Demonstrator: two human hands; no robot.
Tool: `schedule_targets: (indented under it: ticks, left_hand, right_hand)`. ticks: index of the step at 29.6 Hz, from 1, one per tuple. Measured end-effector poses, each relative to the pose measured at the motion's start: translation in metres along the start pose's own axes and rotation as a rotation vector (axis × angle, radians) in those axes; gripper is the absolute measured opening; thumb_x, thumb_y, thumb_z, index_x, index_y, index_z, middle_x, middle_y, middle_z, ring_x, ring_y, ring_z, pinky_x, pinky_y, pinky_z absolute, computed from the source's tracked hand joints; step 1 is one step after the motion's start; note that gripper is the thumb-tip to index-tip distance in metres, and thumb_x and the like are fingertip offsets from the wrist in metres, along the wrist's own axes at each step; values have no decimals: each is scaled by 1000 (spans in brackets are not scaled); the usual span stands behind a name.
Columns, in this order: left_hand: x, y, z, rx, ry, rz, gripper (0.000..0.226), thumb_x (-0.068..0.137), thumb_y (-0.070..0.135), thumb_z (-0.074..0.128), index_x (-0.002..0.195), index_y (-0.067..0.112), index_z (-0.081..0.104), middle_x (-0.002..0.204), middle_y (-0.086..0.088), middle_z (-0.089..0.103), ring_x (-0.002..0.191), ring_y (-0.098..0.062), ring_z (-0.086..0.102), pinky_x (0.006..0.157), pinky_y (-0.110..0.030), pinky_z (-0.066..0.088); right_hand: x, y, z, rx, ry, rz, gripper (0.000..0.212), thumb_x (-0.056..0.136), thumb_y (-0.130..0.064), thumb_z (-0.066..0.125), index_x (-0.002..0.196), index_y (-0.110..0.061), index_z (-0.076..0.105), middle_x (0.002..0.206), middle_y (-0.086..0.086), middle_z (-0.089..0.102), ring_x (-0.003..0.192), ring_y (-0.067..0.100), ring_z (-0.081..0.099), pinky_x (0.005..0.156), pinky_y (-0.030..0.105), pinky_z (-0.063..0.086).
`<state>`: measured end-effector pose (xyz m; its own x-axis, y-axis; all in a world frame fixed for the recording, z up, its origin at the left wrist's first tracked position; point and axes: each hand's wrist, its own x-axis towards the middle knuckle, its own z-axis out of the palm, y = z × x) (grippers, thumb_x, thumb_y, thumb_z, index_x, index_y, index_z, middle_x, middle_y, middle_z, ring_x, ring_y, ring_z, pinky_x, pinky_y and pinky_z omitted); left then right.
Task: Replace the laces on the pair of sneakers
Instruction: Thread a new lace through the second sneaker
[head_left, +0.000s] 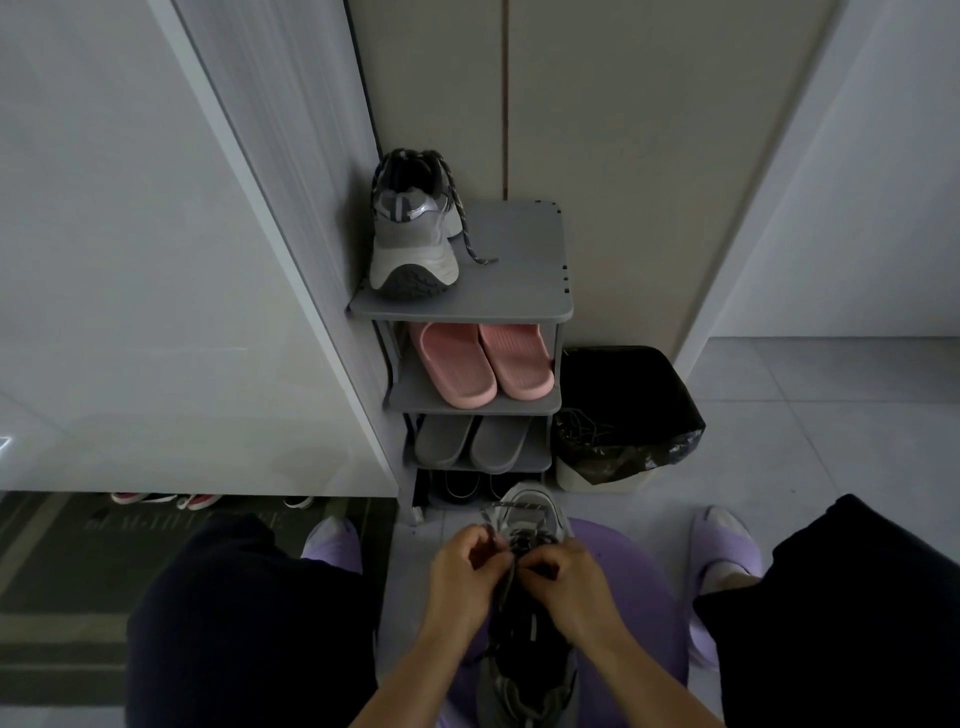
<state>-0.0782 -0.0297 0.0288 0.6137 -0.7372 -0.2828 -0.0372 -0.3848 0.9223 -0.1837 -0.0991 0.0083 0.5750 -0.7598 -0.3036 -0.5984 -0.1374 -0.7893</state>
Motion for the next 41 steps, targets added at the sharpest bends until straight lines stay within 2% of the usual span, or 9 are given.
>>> schedule_targets:
  ticks: [4, 10, 18, 21, 26, 30, 32, 36, 41]
  left_hand:
    - [-15, -5, 12, -179, -48, -98, 24, 87, 5, 57, 98, 26, 53, 96, 10, 60, 91, 0, 58, 70, -8, 47]
    - [-19, -1, 16, -265, 22, -119, 32, 80, -2, 62, 85, 29, 56, 83, 11, 65, 81, -7, 62, 65, -14, 46]
    - [-16, -11, 17, -358, 125, -231, 27, 78, -5, 62, 97, 14, 64, 97, -11, 69, 93, -26, 65, 88, -38, 52]
    - [-18, -9, 17, -522, 115, -256, 24, 81, -4, 61, 103, 6, 62, 95, -12, 69, 91, -26, 65, 79, -32, 52]
    - [-18, -13, 13, -502, 40, -236, 22, 84, 33, 61, 103, 24, 67, 106, -1, 70, 104, -17, 64, 99, -41, 47]
    - [-21, -4, 15, -340, -109, -147, 35, 81, 0, 61, 109, 20, 58, 99, 2, 69, 96, -12, 65, 83, -26, 51]
    - [-21, -6, 17, -195, -145, -87, 59, 71, 2, 62, 125, 20, 47, 114, -2, 61, 109, -17, 58, 93, -31, 48]
    - [-22, -7, 17, -195, -31, -129, 51, 78, -8, 51, 119, 22, 49, 112, 1, 61, 106, -16, 58, 84, -26, 48]
    - [-26, -9, 14, -462, 8, -215, 43, 85, -11, 47, 117, 16, 56, 112, 2, 64, 101, -11, 59, 76, -21, 46]
  right_hand:
    - [-6, -7, -2, 118, 22, 11, 21, 82, -15, 65, 67, -29, 60, 79, -5, 63, 69, -2, 59, 60, 10, 44]
    - [-9, -2, -11, 415, 104, 135, 16, 80, 1, 60, 67, -7, 58, 59, -1, 55, 56, 7, 50, 54, 18, 39]
    - [8, 59, -88, 826, 601, 513, 20, 87, -8, 48, 68, -3, 46, 60, 6, 33, 48, 18, 30, 51, 25, 26]
    - [7, 71, -71, 507, 312, 594, 23, 91, -15, 51, 71, -2, 50, 61, 7, 41, 53, 20, 37, 53, 27, 29]
    - [-1, 44, -35, -42, 254, 39, 35, 82, -6, 64, 116, -9, 55, 111, 3, 46, 93, 24, 56, 80, 19, 43]
    - [-2, 22, -23, -269, 62, -231, 25, 88, -15, 58, 112, -16, 62, 110, -6, 56, 98, 7, 58, 81, 7, 39]
    - [-2, 23, -22, -303, 114, -220, 17, 87, -16, 58, 103, -15, 65, 105, -2, 61, 91, 11, 62, 77, 18, 44]
    - [0, 29, -35, -180, 160, -213, 3, 79, -8, 68, 79, -12, 69, 74, -13, 55, 75, -15, 54, 66, 2, 37]
    - [1, 51, -80, -2, 291, 53, 33, 80, -1, 66, 59, -24, 54, 64, -4, 59, 62, 9, 53, 59, 14, 39]
